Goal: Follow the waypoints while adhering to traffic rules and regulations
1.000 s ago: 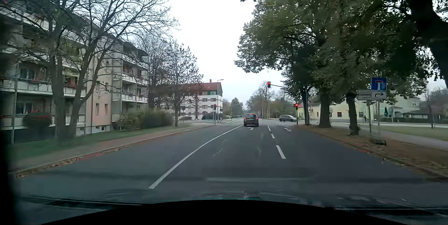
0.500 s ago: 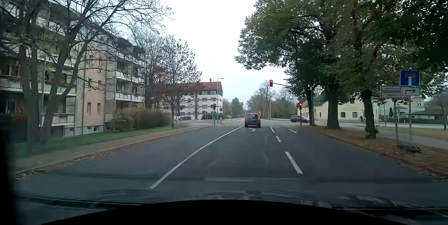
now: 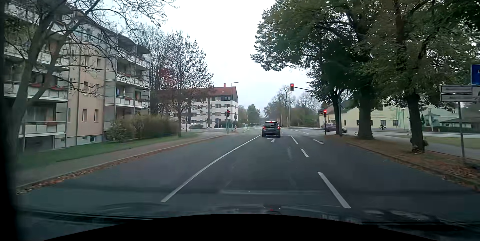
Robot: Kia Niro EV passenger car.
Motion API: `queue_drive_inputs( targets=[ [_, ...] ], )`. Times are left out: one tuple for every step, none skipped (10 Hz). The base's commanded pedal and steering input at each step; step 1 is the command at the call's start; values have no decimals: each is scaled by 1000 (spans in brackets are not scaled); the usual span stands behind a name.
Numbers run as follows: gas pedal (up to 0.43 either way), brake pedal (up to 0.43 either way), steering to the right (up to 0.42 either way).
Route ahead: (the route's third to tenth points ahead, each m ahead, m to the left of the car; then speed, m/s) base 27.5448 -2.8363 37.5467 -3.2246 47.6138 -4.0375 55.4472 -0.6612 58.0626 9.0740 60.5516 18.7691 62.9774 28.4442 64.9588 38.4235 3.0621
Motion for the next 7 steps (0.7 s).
queue_drive_inputs(
  targets=[
    [28, 0, 8],
    [28, 0, 7],
    [28, 0, 7],
    [28, 0, 7],
    [28, 0, 6],
    [20, 0, 6],
    [20, 0, 6]
  ],
)
